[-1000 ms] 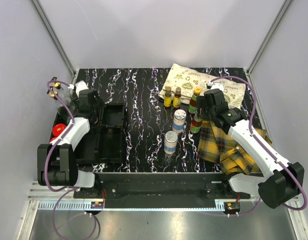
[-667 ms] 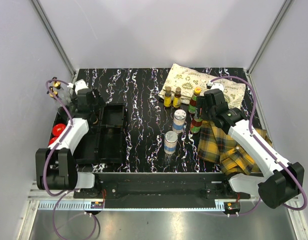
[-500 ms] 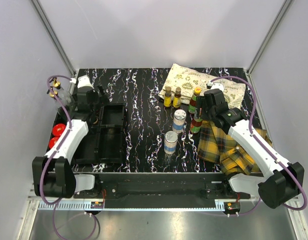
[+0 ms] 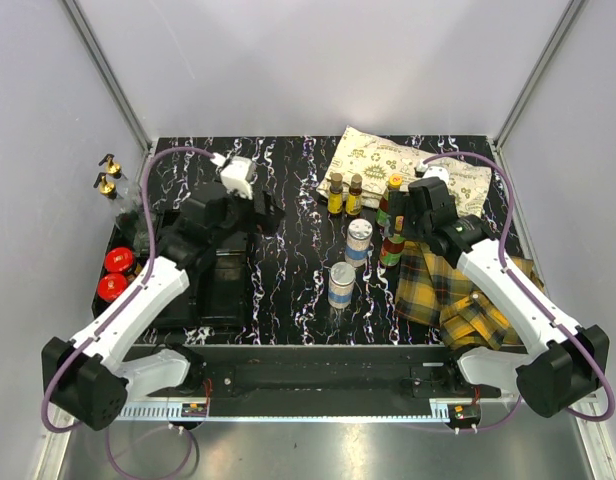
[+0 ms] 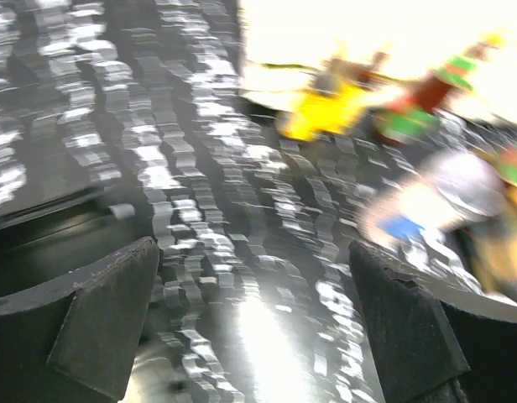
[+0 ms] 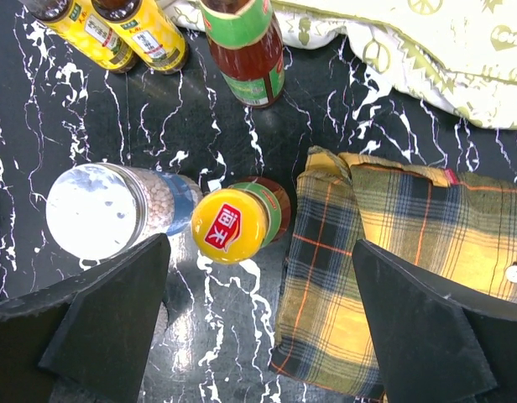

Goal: Organize the condiment bottles
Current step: Pick up the bottle from the center of the board.

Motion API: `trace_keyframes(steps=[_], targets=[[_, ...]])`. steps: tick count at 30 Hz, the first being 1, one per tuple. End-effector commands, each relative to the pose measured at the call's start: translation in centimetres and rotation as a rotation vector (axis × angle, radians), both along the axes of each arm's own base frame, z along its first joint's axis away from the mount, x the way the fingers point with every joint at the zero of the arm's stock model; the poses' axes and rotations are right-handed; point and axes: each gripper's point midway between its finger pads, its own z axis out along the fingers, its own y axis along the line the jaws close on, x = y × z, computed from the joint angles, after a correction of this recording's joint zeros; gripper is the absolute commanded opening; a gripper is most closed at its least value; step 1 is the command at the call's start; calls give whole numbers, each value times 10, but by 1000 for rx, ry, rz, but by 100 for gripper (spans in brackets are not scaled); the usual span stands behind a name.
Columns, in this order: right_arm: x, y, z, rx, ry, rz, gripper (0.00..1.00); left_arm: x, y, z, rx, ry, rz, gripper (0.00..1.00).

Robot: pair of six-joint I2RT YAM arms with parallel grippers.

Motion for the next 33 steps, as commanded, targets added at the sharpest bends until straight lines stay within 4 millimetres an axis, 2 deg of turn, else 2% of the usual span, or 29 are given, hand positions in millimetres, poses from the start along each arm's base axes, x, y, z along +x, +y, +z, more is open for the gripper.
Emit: trace_keyframes(steps=[1,2,4,5,8,11,12,14,22,27,33], targets=[[-2,2,24,48,-46,-23,100,-36,-54,32,-64,-58,-222,99],[-4,2,23,57,-43,-27,100,-49,-71,32,-66,-56,-284,99],[-8,1,20,63,-30,-32,100,-65,-90,31,-66,-51,-361,99],[-10,1,20,72,-29,-38,100,-80,-105,31,-63,-52,-425,99],[-16,0,16,85,-15,-38,100,-105,-131,25,-48,-40,-525,99],[-22,0,14,99,-7,-38,100,-121,-154,14,-33,-13,-584,99],[-24,-1,13,98,-1,-38,100,-122,-160,6,-20,4,-593,99],[-26,-1,13,107,0,-39,100,-128,-171,3,-1,2,-609,99],[-38,-3,12,123,6,-39,100,-131,-201,-20,65,34,-620,99],[-42,-6,12,124,0,-41,100,-112,-196,-45,168,71,-490,99],[-43,-5,10,124,9,-35,100,-102,-193,-65,205,109,-406,98]])
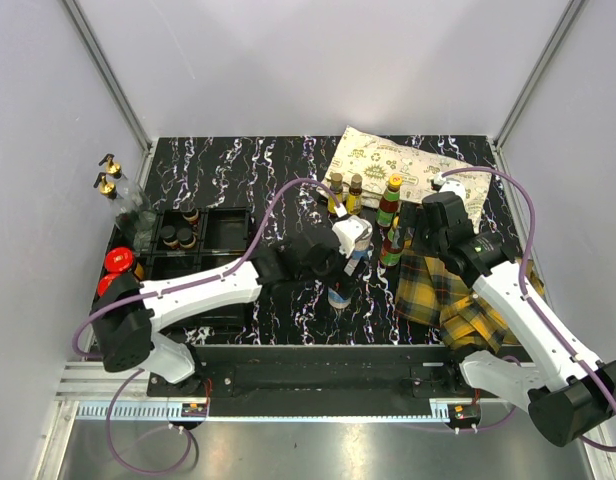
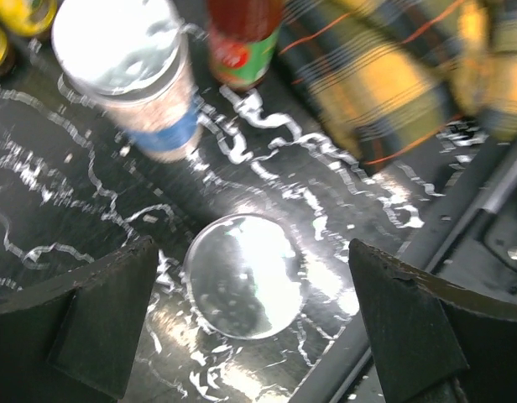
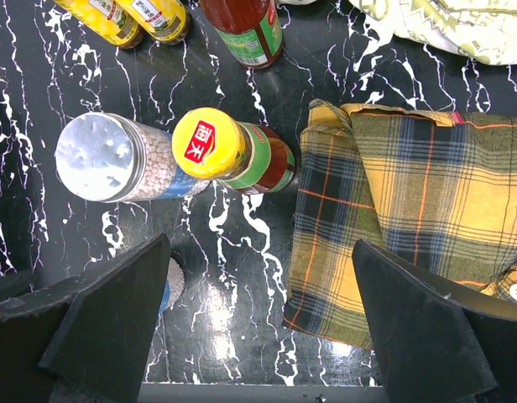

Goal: Organize the condiment bottles
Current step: Pick up the bottle from the center of the board.

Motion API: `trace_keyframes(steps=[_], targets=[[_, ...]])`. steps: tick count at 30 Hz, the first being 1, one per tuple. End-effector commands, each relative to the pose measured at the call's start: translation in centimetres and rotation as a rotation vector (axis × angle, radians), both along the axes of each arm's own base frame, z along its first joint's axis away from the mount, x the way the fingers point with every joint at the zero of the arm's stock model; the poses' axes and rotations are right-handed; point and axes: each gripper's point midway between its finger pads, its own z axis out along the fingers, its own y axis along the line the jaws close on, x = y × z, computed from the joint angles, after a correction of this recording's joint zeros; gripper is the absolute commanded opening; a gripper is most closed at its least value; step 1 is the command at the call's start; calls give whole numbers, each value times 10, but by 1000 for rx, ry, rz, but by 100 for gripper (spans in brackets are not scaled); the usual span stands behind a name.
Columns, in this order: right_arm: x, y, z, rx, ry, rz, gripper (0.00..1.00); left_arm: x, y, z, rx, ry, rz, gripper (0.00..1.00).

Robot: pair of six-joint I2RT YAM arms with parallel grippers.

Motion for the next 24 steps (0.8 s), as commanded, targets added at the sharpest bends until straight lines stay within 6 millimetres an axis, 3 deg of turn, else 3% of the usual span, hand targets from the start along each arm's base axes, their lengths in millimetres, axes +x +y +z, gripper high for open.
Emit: trace_keyframes(steps=[1,7,13,17,21,24], targets=[[-2,4,3,24,-8,11,100,18,0,9,-4,-34,105,97],[-2,5,0,22,3,14,100,14,-2,-3,14,12,111,86],[-2,4,-1,21,5,12,100,10,0,-6,13,36,114,63],[-3,4,-3,20,6,10,100,12,6,-3,-1,29,157,40],[-4,4,-4,19,11,10,100,20,14,8,-10,-11,211,2],[-4,4,-4,22,10,10,100,25,23,23,-28,-43,264,0]])
